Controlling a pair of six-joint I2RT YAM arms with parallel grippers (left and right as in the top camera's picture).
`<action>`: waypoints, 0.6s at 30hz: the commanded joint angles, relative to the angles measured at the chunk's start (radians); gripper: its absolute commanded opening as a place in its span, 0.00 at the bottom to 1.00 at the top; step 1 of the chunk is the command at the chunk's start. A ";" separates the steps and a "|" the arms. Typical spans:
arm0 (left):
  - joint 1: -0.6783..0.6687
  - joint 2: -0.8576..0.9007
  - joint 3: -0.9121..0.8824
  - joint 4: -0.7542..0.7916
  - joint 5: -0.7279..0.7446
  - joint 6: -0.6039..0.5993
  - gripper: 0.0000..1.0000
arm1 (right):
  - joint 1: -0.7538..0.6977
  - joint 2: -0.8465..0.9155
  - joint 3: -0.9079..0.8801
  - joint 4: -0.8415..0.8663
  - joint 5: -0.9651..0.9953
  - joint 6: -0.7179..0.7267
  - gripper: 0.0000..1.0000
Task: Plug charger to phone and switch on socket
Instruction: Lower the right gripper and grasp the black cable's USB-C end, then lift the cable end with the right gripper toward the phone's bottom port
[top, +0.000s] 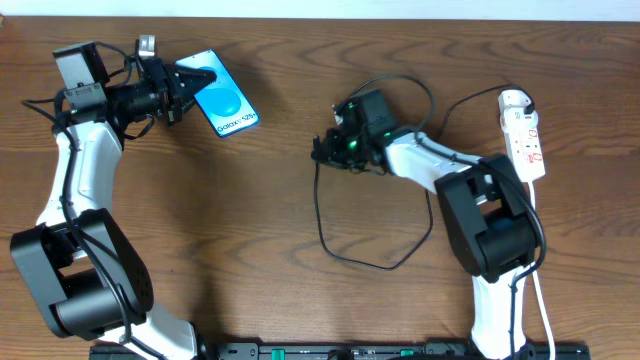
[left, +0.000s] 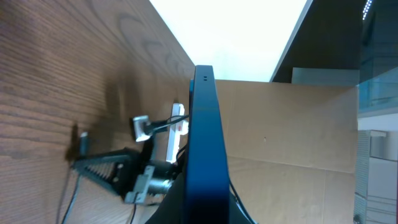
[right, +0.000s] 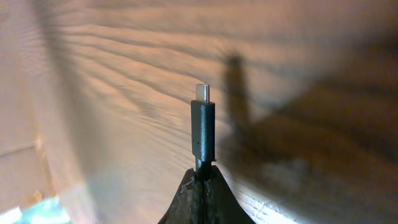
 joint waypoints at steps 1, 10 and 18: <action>0.004 -0.004 0.015 0.005 0.021 -0.009 0.08 | -0.050 -0.068 -0.006 0.016 -0.202 -0.166 0.01; -0.029 -0.004 0.015 0.042 0.021 -0.010 0.07 | -0.147 -0.191 -0.006 0.009 -0.616 -0.272 0.01; -0.087 -0.004 0.015 0.255 0.018 -0.143 0.07 | -0.111 -0.264 -0.006 -0.087 -0.605 -0.310 0.01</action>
